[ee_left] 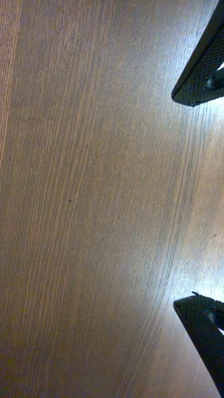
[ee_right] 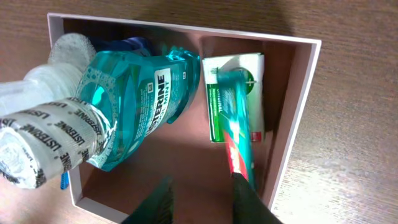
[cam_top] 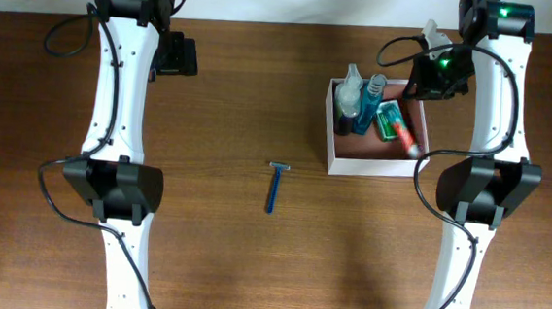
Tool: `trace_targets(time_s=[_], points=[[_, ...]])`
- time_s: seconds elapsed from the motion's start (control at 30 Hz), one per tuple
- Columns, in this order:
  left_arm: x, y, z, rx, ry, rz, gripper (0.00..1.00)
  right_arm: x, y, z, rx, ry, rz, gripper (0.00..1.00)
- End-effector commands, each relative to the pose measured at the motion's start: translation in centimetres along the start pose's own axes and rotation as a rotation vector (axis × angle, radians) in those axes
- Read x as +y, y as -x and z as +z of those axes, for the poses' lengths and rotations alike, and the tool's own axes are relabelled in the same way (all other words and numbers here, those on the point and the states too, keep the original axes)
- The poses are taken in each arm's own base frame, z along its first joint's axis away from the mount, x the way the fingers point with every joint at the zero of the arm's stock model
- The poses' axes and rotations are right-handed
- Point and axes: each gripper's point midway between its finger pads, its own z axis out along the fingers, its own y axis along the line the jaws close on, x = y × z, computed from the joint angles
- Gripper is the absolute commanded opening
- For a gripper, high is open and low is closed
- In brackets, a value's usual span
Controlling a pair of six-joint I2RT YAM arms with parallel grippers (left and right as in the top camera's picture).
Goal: Pack container
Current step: 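Carry the toothpaste into the box and release it, then move the right gripper to the blue toothbrush and grasp it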
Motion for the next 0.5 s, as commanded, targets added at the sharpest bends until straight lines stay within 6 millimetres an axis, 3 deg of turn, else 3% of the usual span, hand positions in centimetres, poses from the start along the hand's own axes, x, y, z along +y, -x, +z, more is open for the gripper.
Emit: trace_targets(time_s=[0.0,0.13,0.2,0.23,0.37,0.4,0.47], points=[[0.2,0.1,-1.1,-0.023,-0.009,0.01,0.99,-0.5,0.4,-1.3,-0.033,-0.055,-0.006,0.34],[0.2,0.1,-1.1,-0.023,-0.009,0.01,0.99,-3.3,1.2,-2.0,-0.082,-0.132,0.012,0.45],[0.2,0.1,-1.1,-0.023,-0.009,0.01,0.99,-4.9,1.5,-2.8,-0.113,-0.142,0.053,0.59],[0.2,0.1,-1.1,-0.023,-0.009,0.01,0.99,-5.6,1.4,-3.1,-0.123,-0.146,0.074,0.59],[0.2,0.1,-1.1,-0.023,-0.009,0.01,0.99,-13.3,-0.2,-5.6,-0.159,-0.262,0.205,0.74],[0.2,0.1,-1.1,-0.023,-0.009,0.01,0.99,-15.8,-0.8,-6.5,-0.179,-0.3,0.242,0.75],[0.2,0.1,-1.1,-0.023,-0.009,0.01,0.99,-18.4,-1.3,-7.3,-0.211,-0.318,0.285,0.75]])
